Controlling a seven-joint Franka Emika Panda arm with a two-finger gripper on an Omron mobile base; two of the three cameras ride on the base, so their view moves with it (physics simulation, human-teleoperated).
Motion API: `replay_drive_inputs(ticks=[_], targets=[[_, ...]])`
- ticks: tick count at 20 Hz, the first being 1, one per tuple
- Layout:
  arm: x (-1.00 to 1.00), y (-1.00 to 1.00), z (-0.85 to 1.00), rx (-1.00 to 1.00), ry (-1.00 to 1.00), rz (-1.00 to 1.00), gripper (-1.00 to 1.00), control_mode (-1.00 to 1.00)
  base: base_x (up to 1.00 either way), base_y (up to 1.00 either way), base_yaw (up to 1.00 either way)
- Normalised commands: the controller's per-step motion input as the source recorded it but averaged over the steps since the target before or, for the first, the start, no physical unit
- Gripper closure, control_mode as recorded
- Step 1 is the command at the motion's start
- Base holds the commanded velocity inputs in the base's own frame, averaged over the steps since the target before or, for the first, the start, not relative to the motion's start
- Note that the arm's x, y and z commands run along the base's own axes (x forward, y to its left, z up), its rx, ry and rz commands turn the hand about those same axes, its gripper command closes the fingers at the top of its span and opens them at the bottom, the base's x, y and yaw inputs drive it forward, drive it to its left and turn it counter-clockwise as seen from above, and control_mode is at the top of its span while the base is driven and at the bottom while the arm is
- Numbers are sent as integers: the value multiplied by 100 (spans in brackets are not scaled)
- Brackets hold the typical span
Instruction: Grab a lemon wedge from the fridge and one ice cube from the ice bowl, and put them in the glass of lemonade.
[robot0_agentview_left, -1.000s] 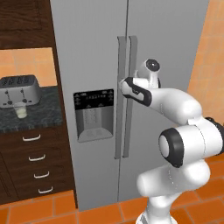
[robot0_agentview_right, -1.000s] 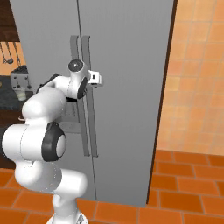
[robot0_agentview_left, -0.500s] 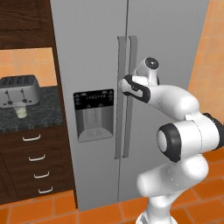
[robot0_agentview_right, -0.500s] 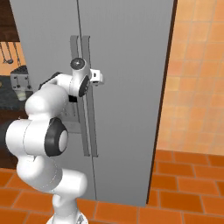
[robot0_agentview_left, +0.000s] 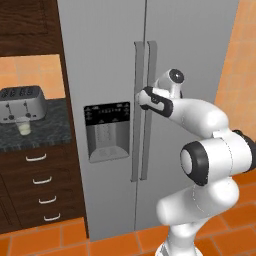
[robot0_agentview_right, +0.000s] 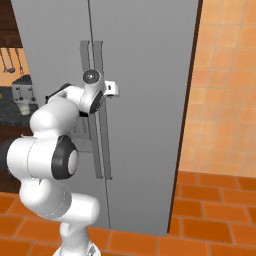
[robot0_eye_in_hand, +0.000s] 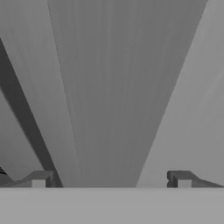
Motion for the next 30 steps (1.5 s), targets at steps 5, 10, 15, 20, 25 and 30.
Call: replay_drive_inputs(ticks=[5, 10, 15, 20, 25, 30], targets=[[18, 2, -6, 1, -5, 0, -100, -100, 0, 0, 0], [24, 10, -4, 0, -4, 0, 100, -100, 0, 0, 0], [24, 3, -2, 0, -1, 0, 100, -100, 0, 0, 0], [0, -24, 0, 0, 0, -2, 100, -100, 0, 0, 0], [-19, -64, 4, 0, 0, -11, 100, -100, 0, 0, 0], [-52, -72, 10, 1, 0, -8, 100, -100, 0, 0, 0]])
